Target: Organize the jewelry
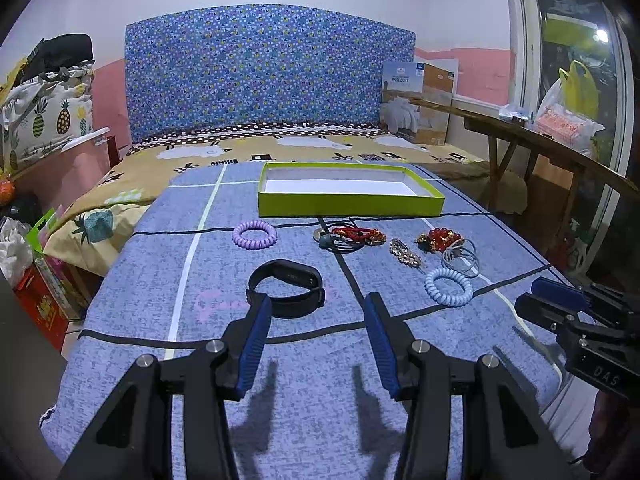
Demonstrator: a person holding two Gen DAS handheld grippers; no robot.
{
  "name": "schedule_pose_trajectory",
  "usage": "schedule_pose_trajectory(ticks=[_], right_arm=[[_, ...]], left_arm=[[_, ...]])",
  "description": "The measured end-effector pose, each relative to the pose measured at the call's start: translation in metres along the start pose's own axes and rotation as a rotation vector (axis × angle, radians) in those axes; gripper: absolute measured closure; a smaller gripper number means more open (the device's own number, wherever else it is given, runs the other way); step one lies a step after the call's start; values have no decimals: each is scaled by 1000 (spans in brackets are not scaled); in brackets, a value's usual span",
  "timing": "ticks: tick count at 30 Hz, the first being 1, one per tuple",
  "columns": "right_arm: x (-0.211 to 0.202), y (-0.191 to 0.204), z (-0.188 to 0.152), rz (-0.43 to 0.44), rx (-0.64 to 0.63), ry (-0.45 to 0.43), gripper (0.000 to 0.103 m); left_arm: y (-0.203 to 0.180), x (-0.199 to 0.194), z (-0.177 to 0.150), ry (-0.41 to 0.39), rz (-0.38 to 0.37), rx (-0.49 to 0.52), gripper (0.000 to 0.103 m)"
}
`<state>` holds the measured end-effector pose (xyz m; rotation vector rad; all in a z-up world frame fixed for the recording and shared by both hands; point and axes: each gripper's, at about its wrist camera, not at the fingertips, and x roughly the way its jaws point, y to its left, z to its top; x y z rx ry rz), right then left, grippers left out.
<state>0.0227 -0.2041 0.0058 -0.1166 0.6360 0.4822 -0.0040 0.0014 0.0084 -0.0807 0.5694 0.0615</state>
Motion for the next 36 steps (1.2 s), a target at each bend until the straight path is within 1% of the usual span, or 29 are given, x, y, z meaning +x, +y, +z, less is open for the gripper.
schedule_pose_trajectory(ticks=[36], right_arm=[[-3,1,0,1,4,-6,65]], left_arm=[[-5,-2,0,2,-11,2,53]])
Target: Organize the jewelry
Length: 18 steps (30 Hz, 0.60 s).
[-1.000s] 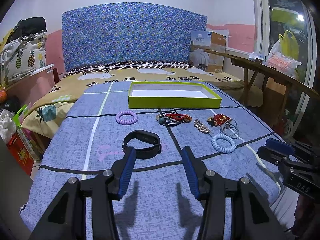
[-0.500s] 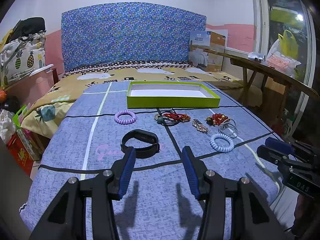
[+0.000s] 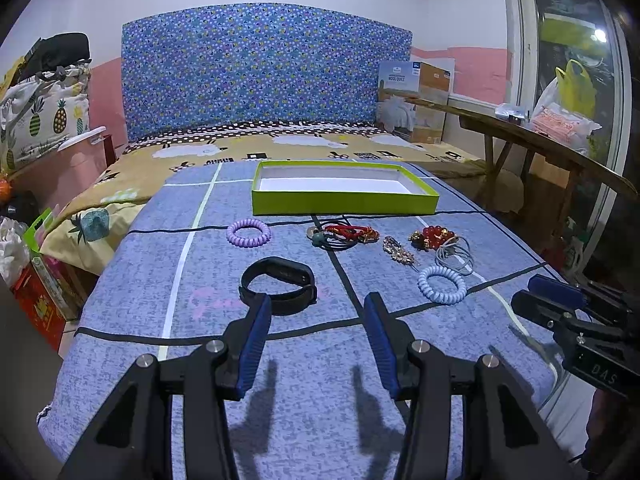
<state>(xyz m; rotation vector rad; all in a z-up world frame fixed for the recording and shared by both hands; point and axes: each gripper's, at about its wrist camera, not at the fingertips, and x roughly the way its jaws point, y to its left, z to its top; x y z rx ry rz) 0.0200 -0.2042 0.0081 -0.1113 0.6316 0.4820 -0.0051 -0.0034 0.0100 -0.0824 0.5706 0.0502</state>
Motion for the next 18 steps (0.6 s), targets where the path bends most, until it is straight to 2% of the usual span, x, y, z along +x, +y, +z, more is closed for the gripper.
schedule_pose_trajectory(ticks=[18], right_arm=[[8,-1,0,-1,-7,7,65]], left_arm=[[5,8,-2,20,-21,-15,53]])
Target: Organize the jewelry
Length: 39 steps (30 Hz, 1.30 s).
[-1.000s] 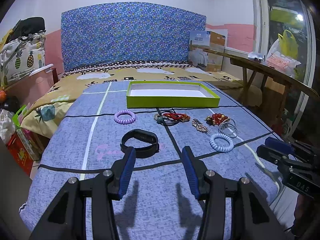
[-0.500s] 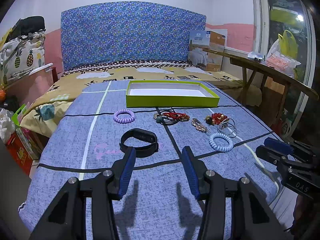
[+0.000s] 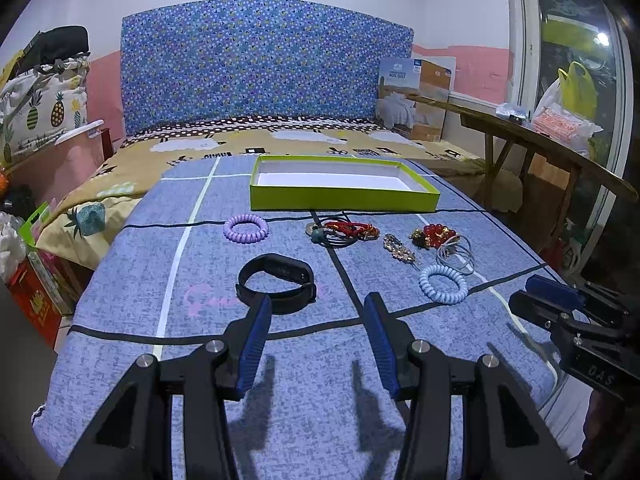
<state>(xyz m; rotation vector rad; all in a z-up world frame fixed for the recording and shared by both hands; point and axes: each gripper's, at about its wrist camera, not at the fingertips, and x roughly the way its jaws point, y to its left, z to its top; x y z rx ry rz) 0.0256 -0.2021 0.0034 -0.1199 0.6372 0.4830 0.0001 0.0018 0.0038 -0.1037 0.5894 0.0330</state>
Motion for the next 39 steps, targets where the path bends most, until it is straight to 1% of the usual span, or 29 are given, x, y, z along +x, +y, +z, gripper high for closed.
schedule_pose_trajectory(ticks=[6,9,15,20,23,26,29,32,34,36,39], right_arm=[[6,-6,8,-9,-2,-1,65],[9,-12,16,-9,4,1,65],[21,-24,28,-8,14,22,65],[41,-40,37,-4,37,80,65],[55,-47,42,1,44,124,65],[70,-55,45,-4,42,171,65],[83,-63,48,1,52,213,65],[92,-68,50,1,54,241,65],[98,-70,50,3,54,256,65],[103,-72,50,2,53,269,65],[108,-74,50,0,50,280,65]], left_arm=[[7,6,5,10,-13,-9,53],[11,10,9,19,-4,-6,53],[24,29,18,82,28,-15,53],[39,46,25,118,67,-32,53],[49,58,28,162,64,-52,53],[51,69,29,205,77,-44,53],[54,77,30,249,60,-54,53],[52,83,33,268,61,-44,54],[52,87,35,283,54,-47,57],[51,92,35,302,54,-44,65],[49,94,35,308,68,-27,69]])
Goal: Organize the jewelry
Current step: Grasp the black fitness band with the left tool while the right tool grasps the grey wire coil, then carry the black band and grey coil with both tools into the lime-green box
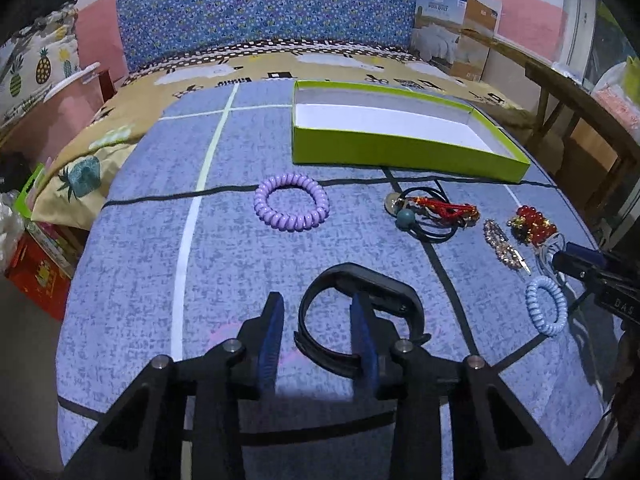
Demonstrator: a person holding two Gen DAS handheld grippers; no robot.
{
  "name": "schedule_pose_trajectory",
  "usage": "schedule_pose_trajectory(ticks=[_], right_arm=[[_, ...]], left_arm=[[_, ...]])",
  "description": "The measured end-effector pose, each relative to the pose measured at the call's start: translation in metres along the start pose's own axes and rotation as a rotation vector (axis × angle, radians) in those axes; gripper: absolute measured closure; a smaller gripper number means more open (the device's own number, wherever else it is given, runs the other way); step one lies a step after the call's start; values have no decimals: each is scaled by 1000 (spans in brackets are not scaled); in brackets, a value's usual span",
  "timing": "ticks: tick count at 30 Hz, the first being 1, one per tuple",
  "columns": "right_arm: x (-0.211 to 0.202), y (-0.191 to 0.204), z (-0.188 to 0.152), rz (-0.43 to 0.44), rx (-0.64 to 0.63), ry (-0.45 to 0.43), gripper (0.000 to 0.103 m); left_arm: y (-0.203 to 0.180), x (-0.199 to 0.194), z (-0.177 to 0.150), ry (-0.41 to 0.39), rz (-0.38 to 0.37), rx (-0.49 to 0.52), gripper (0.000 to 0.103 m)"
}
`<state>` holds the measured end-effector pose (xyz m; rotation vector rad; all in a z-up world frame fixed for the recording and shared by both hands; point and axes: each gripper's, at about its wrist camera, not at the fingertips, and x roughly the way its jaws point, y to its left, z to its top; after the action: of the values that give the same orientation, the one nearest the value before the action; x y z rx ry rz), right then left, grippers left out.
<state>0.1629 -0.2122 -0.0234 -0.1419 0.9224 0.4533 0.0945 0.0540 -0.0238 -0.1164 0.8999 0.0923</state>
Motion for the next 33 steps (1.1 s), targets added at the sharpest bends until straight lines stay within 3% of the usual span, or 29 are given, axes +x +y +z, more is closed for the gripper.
schedule_pose_trajectory(ticks=[2,5,8,15,33], right_arm=[[2,0,1,-2,-4,3,66],[4,1,3,-15,-19,7,90],[4,2,4,-17,-26,4,97],[-5,4,0,-15,-26,-18,100],[-46,9,11,28,-10,-132,100]], left_arm=[[-1,2,2,1,10,9,72],[-2,2,3,3,29,20,82],[-3,3,5,4,35,25,86],[-1,1,4,1,41,21,96],[-1,-33,8,-91,-65,-16,97]])
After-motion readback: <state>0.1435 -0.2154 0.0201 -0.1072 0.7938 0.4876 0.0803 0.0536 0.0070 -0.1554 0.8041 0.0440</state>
